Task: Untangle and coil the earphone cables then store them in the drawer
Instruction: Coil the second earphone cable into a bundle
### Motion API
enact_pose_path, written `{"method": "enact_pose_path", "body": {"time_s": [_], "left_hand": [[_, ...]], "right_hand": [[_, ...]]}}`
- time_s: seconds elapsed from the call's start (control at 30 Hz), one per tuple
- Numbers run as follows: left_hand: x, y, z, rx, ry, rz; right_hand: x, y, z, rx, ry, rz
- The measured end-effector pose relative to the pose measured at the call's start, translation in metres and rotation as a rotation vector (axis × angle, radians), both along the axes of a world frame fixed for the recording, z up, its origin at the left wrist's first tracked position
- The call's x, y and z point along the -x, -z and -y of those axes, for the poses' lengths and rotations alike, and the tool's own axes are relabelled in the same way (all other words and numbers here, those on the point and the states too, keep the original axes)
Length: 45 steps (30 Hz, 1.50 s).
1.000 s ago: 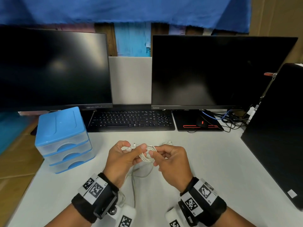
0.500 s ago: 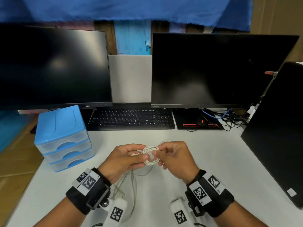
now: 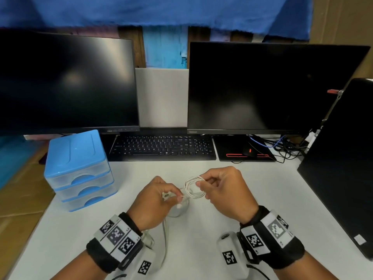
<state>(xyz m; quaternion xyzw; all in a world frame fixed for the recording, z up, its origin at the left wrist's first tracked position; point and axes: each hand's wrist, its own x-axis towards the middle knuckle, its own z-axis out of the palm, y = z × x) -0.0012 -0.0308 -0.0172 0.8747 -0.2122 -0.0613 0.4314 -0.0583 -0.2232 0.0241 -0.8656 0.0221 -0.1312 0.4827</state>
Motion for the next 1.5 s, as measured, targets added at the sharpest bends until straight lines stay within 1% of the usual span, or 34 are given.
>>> {"method": "enact_pose_path", "body": {"time_s": [0.03, 0.07, 0.1, 0.17, 0.2, 0.23, 0.27, 0.3, 0.33, 0.43, 0.5, 0.6, 0.63, 0.7, 0.8, 0.97, 1.13, 1.23, 1.37, 1.5], "left_hand": [[0.001, -0.001, 0.000, -0.033, -0.007, 0.011], [0.002, -0.001, 0.001, -0.029, 0.002, -0.033], [0.004, -0.002, 0.001, 0.025, 0.004, -0.122], [0.008, -0.007, 0.006, 0.235, -0.054, -0.332], [0.012, -0.010, 0.010, 0.360, -0.093, -0.416], [0.016, -0.013, 0.014, 0.481, -0.129, -0.459], [0.019, -0.014, 0.018, 0.587, -0.166, -0.459], [0.021, -0.015, 0.021, 0.664, -0.201, -0.425], [0.022, -0.013, 0.023, 0.705, -0.229, -0.371], [0.025, -0.008, 0.025, 0.699, -0.258, -0.182], [0.029, -0.007, 0.025, 0.681, -0.273, -0.086], [0.030, -0.007, 0.026, 0.740, -0.317, -0.040], [0.028, -0.006, 0.026, 0.770, -0.345, -0.063], [0.025, -0.003, 0.025, 0.833, -0.391, -0.175], [0.026, 0.003, 0.026, 0.893, -0.399, -0.318], [0.029, 0.003, 0.027, 0.963, -0.375, -0.403], [0.023, -0.011, 0.023, 1.065, -0.328, -0.493], [0.018, -0.017, 0.019, 1.137, -0.336, -0.556], [0.014, -0.015, 0.015, 1.111, -0.301, -0.576], [0.013, -0.013, 0.013, 0.952, -0.192, -0.586]], "right_hand": [[0.000, 0.001, -0.002, 0.007, 0.006, 0.005], [0.000, 0.002, -0.003, 0.013, 0.013, 0.012], [-0.001, 0.002, -0.003, 0.013, 0.020, 0.018], [-0.001, 0.004, -0.003, -0.002, 0.033, 0.025], [-0.001, 0.004, -0.003, -0.006, 0.041, 0.030], [-0.001, 0.004, -0.003, -0.006, 0.051, 0.039], [-0.001, 0.005, -0.004, -0.003, 0.061, 0.046], [-0.001, 0.006, -0.004, 0.004, 0.069, 0.052], [-0.001, 0.007, -0.005, 0.012, 0.076, 0.054], [0.000, 0.009, -0.011, 0.024, 0.075, 0.049], [0.002, 0.011, -0.016, 0.026, 0.060, 0.055], [0.002, 0.012, -0.018, -0.018, 0.073, 0.081], [0.002, 0.012, -0.017, -0.056, 0.088, 0.089], [0.001, 0.012, -0.017, -0.155, 0.112, 0.095], [0.001, 0.013, -0.022, -0.269, 0.120, 0.102], [-0.002, 0.018, -0.021, -0.386, 0.170, 0.088], [0.002, 0.021, -0.028, -0.361, 0.089, 0.075], [0.004, 0.022, -0.032, -0.347, 0.040, 0.096], [0.008, 0.019, -0.034, -0.336, -0.037, 0.126], [0.008, 0.018, -0.032, -0.344, -0.056, 0.142]]}}
